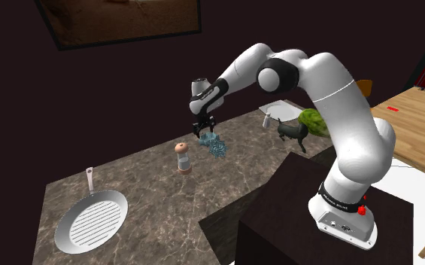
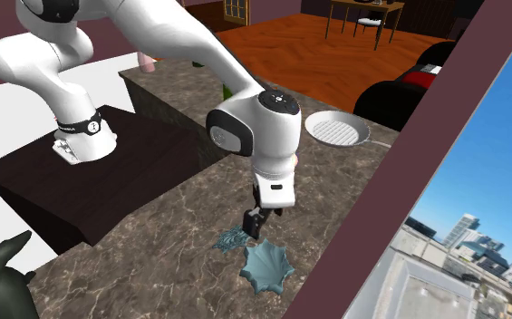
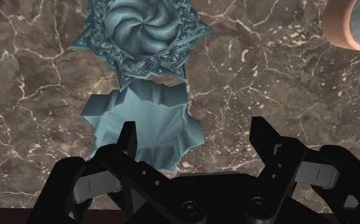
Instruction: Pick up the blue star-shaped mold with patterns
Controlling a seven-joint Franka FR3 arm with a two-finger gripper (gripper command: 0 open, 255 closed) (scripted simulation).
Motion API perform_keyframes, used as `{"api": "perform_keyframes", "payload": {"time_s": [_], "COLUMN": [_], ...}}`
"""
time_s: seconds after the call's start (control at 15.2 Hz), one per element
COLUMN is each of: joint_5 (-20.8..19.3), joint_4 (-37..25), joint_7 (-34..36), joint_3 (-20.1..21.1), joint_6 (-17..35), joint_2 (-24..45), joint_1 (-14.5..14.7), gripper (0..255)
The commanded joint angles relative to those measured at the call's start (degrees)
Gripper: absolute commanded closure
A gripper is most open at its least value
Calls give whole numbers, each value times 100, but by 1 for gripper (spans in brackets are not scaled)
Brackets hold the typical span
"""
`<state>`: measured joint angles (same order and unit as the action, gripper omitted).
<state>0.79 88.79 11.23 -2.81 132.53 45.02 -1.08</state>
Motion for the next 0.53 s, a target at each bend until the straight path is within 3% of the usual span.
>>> {"api": "perform_keyframes", "payload": {"time_s": [0.0,0.13,0.46], "joint_5": [-8,-12,-6], "joint_4": [-552,-977,-1111], "joint_7": [31,50,54], "joint_3": [-15,-24,-16], "joint_6": [-123,-231,-59], "joint_2": [488,843,1148], "joint_1": [-9,-19,-26], "gripper": [0,0,0]}}
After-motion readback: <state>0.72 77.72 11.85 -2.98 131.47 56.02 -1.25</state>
